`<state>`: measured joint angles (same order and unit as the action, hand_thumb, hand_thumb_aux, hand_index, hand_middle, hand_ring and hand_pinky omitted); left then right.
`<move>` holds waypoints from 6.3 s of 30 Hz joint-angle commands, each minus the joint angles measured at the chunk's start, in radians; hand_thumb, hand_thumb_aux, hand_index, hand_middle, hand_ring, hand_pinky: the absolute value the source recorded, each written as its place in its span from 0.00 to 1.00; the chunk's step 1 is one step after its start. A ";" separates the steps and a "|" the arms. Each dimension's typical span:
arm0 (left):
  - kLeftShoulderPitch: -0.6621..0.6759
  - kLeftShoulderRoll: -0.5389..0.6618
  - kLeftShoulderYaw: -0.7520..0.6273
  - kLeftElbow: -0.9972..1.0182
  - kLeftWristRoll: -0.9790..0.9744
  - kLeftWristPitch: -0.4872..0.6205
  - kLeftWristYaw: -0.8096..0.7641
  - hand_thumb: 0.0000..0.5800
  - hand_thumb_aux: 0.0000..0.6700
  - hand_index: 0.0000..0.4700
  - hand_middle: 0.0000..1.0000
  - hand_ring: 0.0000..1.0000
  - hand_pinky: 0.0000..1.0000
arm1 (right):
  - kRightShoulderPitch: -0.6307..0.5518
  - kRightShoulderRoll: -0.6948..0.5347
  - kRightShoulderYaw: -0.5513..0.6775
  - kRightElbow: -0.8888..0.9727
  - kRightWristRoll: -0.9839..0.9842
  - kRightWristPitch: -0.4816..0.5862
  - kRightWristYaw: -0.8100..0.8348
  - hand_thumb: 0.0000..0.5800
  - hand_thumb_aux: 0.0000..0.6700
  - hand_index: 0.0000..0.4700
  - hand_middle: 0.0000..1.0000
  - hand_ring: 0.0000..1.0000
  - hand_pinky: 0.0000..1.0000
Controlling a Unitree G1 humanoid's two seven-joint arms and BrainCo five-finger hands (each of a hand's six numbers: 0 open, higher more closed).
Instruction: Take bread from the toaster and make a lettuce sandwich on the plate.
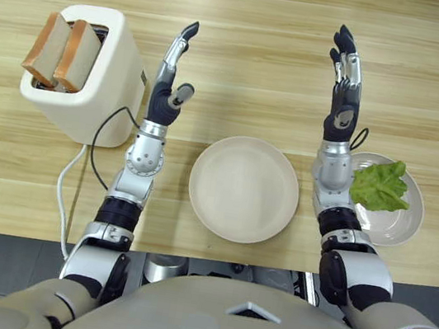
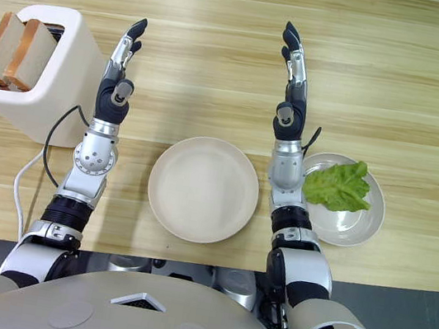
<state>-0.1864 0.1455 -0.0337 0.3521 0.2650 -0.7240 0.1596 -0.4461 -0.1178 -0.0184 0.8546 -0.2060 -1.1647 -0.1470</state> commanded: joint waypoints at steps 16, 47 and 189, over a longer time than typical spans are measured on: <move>0.030 0.101 0.059 -0.295 0.248 0.185 0.033 0.00 0.00 0.00 0.00 0.00 0.00 | -0.011 0.007 -0.004 0.022 0.016 0.009 0.002 0.00 0.00 0.00 0.00 0.00 0.00; 0.229 0.474 0.411 -0.403 0.402 0.890 -0.157 0.00 0.00 0.00 0.00 0.00 0.00 | -0.030 0.024 0.007 0.042 0.016 0.001 0.023 0.00 0.00 0.00 0.00 0.00 0.00; 0.178 0.206 -0.134 -0.478 0.102 0.701 -0.347 0.00 0.00 0.00 1.00 1.00 1.00 | 0.056 -0.797 0.464 0.030 -0.686 0.229 -0.840 1.00 1.00 0.98 1.00 1.00 1.00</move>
<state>0.0002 0.3435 -0.1798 -0.1292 0.3793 -0.0250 -0.1849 -0.3799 -0.9116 0.4520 0.9520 -0.8850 -0.9171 -1.0222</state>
